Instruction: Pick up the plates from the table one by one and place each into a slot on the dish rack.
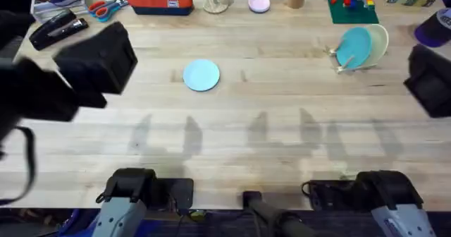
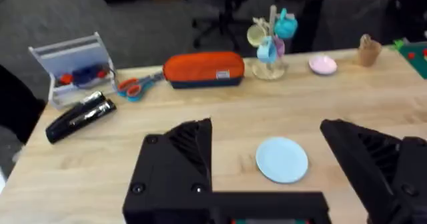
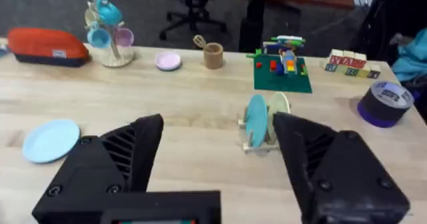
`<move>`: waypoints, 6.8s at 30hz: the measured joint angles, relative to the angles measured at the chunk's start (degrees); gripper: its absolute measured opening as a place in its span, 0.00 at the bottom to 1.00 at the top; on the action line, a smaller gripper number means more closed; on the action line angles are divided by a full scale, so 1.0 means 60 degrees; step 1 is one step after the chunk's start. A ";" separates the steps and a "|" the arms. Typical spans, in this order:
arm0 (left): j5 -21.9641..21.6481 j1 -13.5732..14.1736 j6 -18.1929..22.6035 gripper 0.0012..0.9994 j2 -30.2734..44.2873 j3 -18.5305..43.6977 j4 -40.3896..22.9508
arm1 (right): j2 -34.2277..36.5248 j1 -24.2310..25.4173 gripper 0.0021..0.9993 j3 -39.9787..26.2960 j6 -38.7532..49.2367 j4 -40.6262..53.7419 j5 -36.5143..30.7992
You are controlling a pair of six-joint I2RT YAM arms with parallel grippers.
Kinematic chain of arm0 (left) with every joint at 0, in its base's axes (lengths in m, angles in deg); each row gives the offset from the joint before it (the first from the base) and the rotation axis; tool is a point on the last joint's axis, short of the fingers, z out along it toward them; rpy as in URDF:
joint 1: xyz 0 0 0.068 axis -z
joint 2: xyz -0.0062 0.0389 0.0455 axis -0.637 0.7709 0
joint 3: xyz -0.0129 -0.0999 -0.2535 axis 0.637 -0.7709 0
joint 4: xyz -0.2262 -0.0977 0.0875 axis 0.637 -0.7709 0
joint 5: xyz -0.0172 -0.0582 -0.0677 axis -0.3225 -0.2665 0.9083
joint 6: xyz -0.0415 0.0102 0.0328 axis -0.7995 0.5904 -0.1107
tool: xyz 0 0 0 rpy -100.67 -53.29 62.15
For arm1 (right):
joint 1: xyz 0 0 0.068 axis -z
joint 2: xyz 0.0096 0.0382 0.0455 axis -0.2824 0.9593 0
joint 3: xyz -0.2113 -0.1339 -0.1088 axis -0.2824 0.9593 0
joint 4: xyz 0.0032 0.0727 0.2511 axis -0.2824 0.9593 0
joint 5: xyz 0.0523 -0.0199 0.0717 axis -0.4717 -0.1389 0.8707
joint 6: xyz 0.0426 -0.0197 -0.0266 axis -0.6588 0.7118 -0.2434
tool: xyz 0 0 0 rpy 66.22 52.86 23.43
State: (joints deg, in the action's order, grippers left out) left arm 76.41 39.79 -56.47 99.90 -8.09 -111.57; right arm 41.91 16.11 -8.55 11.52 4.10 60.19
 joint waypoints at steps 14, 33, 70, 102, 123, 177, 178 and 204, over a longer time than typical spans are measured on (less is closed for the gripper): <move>0.0372 0.0000 0.0000 0.99 0.4941 0.5324 -0.4164 | 0.4361 0.0000 0.99 -0.3938 0.0129 0.3045 0.0004; 0.0545 0.0000 0.0000 0.99 0.8177 0.6948 -0.5847 | 0.8125 0.0000 1.00 -0.5669 0.0169 0.4753 0.0007; 0.0705 0.0000 -0.0004 0.04 0.8296 0.6952 -0.6330 | 0.8589 0.0000 1.00 -0.5673 0.0079 0.4670 0.0007; 0.5661 -0.1956 0.1209 0.04 1.0296 0.3404 -0.3355 | 0.8591 0.0000 0.99 -0.5673 0.0078 0.4672 0.0007; 0.6286 -0.1956 0.1499 0.04 1.4039 0.2296 -0.1187 | 0.9152 0.0000 0.99 -0.5684 0.0078 0.4668 0.0007; 0.6698 -0.1383 0.1566 0.04 1.5421 0.2351 -0.0657 | 1.3924 -0.1069 1.00 -0.5724 -0.2833 0.2199 0.4591; 0.6698 -0.1384 0.1566 0.04 1.5421 0.2351 -0.0657 | 1.4142 -0.1233 1.00 -0.5724 -0.2922 0.2023 0.4611; 0.6698 -0.1381 0.1566 0.04 1.5421 0.2351 -0.0638 | 1.6614 -0.4637 1.00 -0.5725 -0.4978 -0.1785 0.4746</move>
State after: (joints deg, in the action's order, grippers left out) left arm 116.59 31.51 -47.08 192.42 6.01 -115.40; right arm 141.59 -11.72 -42.90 -18.35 -6.61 88.67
